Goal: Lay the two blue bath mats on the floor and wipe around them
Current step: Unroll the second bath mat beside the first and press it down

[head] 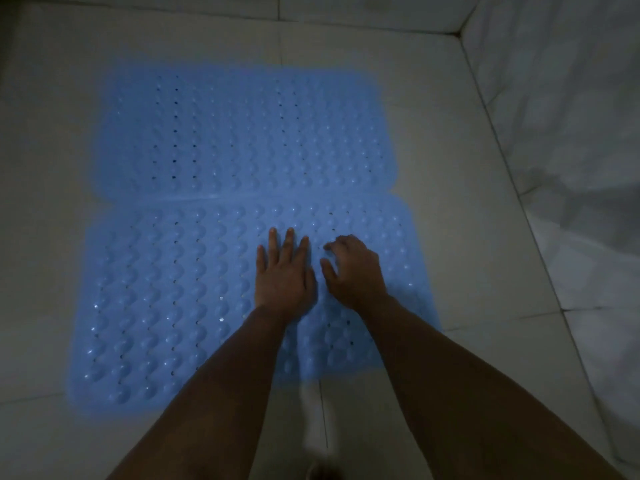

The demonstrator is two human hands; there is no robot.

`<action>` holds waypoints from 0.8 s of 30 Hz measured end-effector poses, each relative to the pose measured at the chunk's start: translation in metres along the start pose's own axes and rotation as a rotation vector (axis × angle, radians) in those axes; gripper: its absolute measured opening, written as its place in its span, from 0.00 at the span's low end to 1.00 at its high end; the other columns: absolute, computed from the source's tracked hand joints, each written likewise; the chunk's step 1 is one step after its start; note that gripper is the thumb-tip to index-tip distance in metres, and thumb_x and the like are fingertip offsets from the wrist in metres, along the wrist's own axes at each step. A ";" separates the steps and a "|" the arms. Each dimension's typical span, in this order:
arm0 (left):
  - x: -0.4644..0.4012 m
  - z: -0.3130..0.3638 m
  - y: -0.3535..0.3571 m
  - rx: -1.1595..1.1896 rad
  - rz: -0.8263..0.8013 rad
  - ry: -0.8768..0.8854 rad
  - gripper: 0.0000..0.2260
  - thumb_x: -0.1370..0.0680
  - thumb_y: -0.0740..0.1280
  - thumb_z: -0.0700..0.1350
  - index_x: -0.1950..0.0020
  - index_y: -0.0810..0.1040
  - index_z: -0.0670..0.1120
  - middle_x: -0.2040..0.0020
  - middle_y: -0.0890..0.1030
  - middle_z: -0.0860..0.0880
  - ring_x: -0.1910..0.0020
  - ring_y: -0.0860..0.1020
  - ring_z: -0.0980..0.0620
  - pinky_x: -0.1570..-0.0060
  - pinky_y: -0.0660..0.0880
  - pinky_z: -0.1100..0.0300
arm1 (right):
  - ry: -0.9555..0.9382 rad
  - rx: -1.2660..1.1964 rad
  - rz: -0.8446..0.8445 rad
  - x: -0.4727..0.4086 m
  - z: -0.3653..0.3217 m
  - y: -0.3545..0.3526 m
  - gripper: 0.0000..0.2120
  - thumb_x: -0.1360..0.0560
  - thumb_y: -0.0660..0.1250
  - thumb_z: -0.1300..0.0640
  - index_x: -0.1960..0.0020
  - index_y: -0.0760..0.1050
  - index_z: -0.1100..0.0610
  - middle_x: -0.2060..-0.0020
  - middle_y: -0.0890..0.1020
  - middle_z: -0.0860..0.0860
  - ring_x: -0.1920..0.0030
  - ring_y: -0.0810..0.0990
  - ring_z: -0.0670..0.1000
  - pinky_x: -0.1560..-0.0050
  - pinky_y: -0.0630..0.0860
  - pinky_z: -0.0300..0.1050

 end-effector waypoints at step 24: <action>0.010 -0.034 -0.002 -0.126 0.188 0.035 0.26 0.17 0.57 0.55 0.21 0.68 0.47 0.17 0.61 0.42 0.17 0.50 0.36 0.22 0.51 0.31 | 0.027 0.164 -0.054 0.025 0.014 0.077 0.34 0.20 0.56 0.34 0.19 0.61 0.50 0.17 0.54 0.55 0.17 0.51 0.58 0.21 0.51 0.66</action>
Point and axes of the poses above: each hand's wrist, its own x-axis away from the middle knuckle, its own y-axis out of the palm, z = x × y, the point moved 8 cm from there along -x, towards the middle knuckle
